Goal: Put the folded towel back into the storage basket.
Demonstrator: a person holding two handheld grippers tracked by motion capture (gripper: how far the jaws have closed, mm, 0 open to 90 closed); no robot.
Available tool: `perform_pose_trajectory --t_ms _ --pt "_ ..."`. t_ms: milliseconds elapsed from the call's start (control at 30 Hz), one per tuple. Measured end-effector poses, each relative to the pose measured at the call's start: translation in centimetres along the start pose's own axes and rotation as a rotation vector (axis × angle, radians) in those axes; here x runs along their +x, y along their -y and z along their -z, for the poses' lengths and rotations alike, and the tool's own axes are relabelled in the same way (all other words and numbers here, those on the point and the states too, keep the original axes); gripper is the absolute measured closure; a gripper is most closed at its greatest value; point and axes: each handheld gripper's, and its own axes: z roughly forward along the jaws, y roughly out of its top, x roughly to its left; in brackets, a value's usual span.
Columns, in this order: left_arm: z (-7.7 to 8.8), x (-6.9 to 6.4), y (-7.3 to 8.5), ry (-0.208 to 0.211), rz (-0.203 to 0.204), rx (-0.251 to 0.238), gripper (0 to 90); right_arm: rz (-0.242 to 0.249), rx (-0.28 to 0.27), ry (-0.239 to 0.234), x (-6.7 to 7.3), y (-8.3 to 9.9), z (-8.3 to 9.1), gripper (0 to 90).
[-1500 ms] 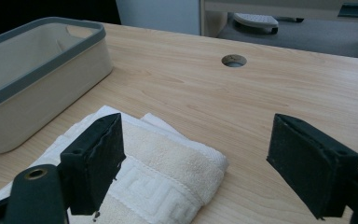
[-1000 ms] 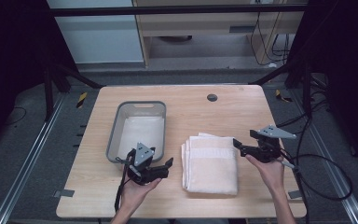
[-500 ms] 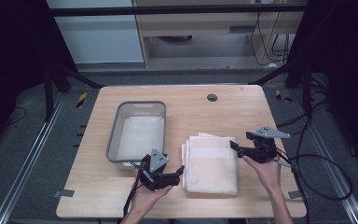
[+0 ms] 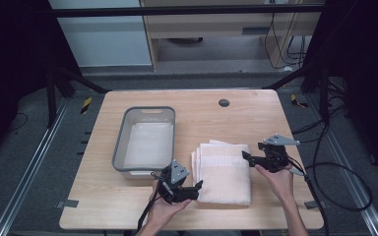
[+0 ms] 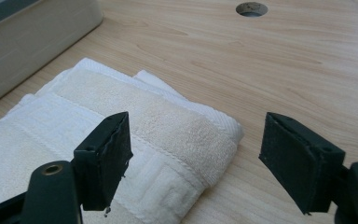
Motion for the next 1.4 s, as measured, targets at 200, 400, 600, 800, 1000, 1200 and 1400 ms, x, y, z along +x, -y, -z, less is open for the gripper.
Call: perform_pose_trajectory --t_ms 200,400,600,800,1000,1200,1400 --pt "-1.3 -0.3 0.4 0.012 0.008 0.034 24.4 -0.011 0.027 -0.004 0.0 0.5 -1.2 23.8" --pt "-2.3 -0.7 0.9 0.023 0.009 0.065 23.4 -0.005 0.065 -0.003 0.1 0.9 -2.2 24.0" --pt "-2.9 -0.7 1.3 0.027 0.019 0.075 22.8 -0.006 0.097 -0.005 0.2 1.4 -3.1 24.1" --pt "-3.6 -0.8 1.7 0.036 0.039 0.091 22.2 -0.030 0.119 -0.015 0.0 1.8 -3.6 24.1" --pt "-4.0 -0.7 1.8 0.050 0.068 0.112 22.3 -0.035 0.137 -0.011 0.2 2.1 -4.1 24.9" --pt "-4.2 -0.8 1.7 0.057 0.061 0.133 24.4 -0.056 0.154 -0.018 0.2 2.2 -4.4 25.7" --pt "-4.5 -0.8 1.7 0.079 0.076 0.144 26.2 -0.099 0.171 -0.056 0.0 2.4 -4.6 31.8"
